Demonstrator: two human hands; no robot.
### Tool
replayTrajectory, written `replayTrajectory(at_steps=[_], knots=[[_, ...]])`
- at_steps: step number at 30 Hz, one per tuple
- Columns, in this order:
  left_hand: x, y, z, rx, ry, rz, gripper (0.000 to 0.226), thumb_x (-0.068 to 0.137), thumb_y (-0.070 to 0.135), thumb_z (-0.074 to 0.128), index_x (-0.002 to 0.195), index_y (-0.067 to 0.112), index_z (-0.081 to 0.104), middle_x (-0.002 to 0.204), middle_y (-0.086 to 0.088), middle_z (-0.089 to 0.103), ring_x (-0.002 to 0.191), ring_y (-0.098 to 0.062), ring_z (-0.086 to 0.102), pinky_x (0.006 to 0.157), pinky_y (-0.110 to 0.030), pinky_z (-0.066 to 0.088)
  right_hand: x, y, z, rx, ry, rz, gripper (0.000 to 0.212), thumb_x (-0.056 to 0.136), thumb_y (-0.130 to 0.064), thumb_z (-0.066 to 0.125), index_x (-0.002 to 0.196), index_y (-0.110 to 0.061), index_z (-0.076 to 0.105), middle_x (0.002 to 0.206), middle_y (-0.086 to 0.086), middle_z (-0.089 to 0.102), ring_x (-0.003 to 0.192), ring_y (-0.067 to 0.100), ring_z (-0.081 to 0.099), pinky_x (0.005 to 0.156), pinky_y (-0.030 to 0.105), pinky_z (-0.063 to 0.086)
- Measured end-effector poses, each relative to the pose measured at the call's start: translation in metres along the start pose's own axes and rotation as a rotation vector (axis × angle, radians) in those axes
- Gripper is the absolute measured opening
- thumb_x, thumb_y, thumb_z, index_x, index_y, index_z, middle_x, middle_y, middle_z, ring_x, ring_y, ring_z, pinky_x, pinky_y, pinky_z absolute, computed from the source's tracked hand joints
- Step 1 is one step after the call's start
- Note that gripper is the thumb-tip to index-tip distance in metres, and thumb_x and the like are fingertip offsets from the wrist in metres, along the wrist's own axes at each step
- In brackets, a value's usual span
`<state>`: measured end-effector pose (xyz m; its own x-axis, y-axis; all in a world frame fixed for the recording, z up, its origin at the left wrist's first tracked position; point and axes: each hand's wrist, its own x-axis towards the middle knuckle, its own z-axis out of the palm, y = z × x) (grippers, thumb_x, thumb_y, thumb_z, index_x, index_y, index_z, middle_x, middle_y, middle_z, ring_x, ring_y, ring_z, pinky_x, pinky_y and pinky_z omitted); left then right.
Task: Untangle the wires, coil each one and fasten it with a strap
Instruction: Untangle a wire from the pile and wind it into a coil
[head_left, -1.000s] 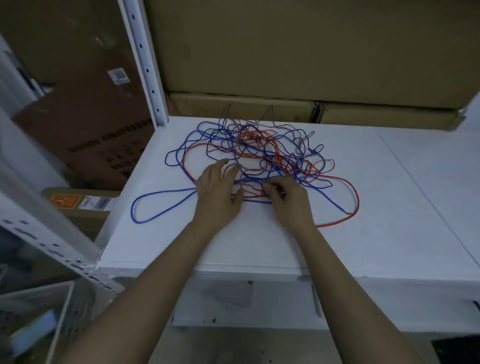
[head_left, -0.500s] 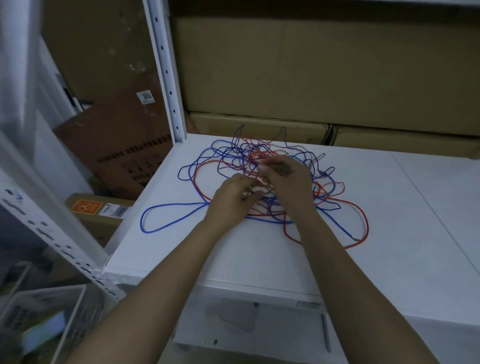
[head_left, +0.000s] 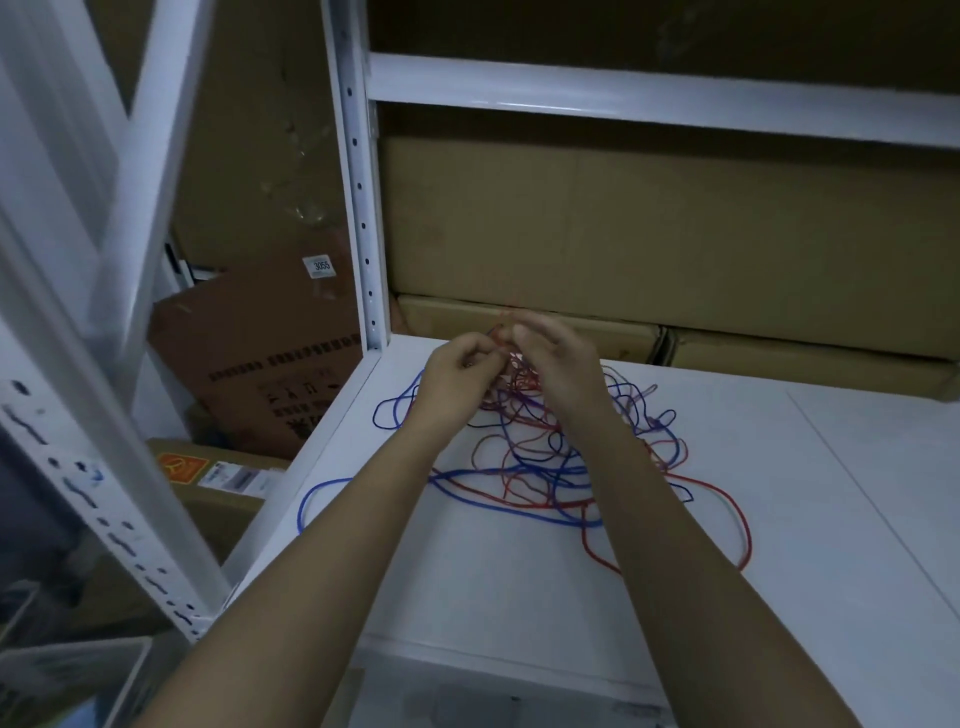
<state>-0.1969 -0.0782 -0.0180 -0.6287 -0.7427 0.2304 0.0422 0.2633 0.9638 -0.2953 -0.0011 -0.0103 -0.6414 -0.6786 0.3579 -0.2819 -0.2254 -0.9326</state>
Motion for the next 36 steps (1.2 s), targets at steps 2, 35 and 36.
replayTrajectory(at_steps=[2,35,36], knots=[[0.009,-0.005,-0.005,-0.029,0.027,-0.022,0.014,0.092,0.012,0.057,0.08,0.006,0.062,0.076,-0.008,0.063,0.064,-0.012,0.057,0.062,-0.024,0.048,-0.005,0.018,0.002,-0.213,-0.085,-0.019,0.023,0.098,-0.017,0.053,0.117,-0.011,0.065,0.1,-0.004,0.066,0.088,-0.005,0.061,0.078,0.009,0.046],[0.126,-0.097,-0.012,-0.243,-0.294,-0.18,0.026,0.101,0.026,0.04,0.091,0.02,0.063,0.057,0.015,0.049,0.047,-0.001,0.037,0.043,-0.013,0.031,0.091,0.124,0.032,-0.393,0.307,-0.116,0.012,0.091,-0.011,0.061,0.092,-0.012,0.073,0.086,-0.001,0.07,0.08,0.016,0.061,0.068,0.02,0.045],[0.126,-0.097,-0.011,-0.286,-0.305,-0.203,0.027,0.1,0.024,0.039,0.09,0.018,0.063,0.057,0.013,0.05,0.048,-0.003,0.035,0.043,-0.014,0.03,0.091,0.125,0.03,-0.41,0.293,-0.103,0.014,0.092,-0.009,0.058,0.095,-0.011,0.072,0.089,0.002,0.069,0.081,0.016,0.06,0.068,0.02,0.044]])
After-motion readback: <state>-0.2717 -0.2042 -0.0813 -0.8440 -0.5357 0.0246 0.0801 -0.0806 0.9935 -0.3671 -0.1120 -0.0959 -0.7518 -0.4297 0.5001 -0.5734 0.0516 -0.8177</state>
